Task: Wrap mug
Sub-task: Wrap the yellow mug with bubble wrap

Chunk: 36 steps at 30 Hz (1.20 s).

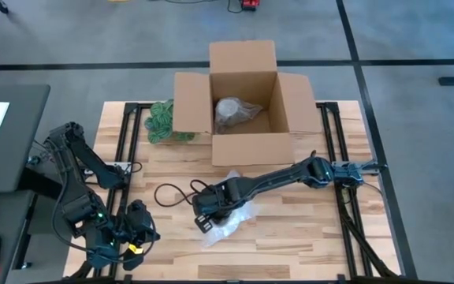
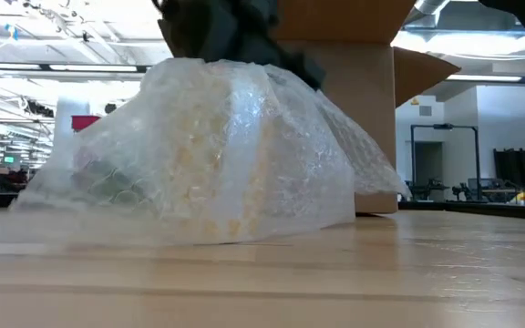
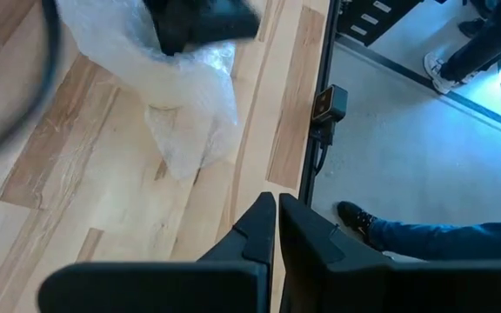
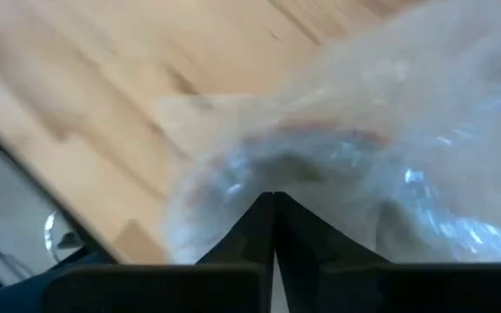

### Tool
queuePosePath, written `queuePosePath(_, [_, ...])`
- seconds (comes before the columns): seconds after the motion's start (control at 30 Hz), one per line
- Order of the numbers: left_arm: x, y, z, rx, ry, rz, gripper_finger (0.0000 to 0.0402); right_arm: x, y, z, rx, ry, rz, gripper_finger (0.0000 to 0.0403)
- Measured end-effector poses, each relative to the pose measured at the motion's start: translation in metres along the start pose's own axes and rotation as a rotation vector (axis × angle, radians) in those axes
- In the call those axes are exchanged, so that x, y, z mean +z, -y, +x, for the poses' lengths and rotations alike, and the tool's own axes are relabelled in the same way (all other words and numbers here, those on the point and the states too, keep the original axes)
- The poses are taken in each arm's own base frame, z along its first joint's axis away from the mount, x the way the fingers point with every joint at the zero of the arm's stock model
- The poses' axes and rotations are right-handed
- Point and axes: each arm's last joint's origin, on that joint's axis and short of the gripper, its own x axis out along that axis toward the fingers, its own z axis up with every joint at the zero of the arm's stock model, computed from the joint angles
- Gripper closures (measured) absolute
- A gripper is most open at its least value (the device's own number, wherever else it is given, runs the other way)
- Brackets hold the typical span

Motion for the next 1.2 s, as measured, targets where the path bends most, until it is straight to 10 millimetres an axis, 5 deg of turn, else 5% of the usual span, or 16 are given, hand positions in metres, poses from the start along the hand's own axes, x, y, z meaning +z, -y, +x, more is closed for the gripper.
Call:
queuePosePath(0.33, [0.000, 0.000, 0.000, -0.005, 0.000, -0.006, 0.0402, -0.003, -0.009, -0.052, 0.051, 0.071, 0.002, 0.0403])
queuePosePath(0.43, [0.000, 0.000, 0.000, -0.005, 0.000, -0.006, 0.0402, -0.005, -0.007, -0.043, -0.008, 0.099, 0.006, 0.0403])
queuePosePath(0.67, [0.000, 0.000, 0.000, -0.004, -0.001, -0.002, 0.0402, -0.003, 0.002, 0.023, -0.139, 0.064, 0.008, 0.0403])
queuePosePath(0.83, [0.000, 0.000, 0.000, -0.004, 0.000, -0.002, 0.0402, -0.003, 0.006, 0.047, -0.189, 0.054, 0.024, 0.0403])
queuePosePath(1.07, [0.000, 0.000, 0.000, -0.004, 0.000, -0.002, 0.0402, -0.002, 0.003, 0.032, -0.158, 0.053, 0.032, 0.0403])
queuePosePath(1.2, [0.000, 0.000, 0.000, -0.004, 0.000, -0.004, 0.0402, -0.002, -0.002, -0.001, -0.100, 0.077, 0.071, 0.0403])
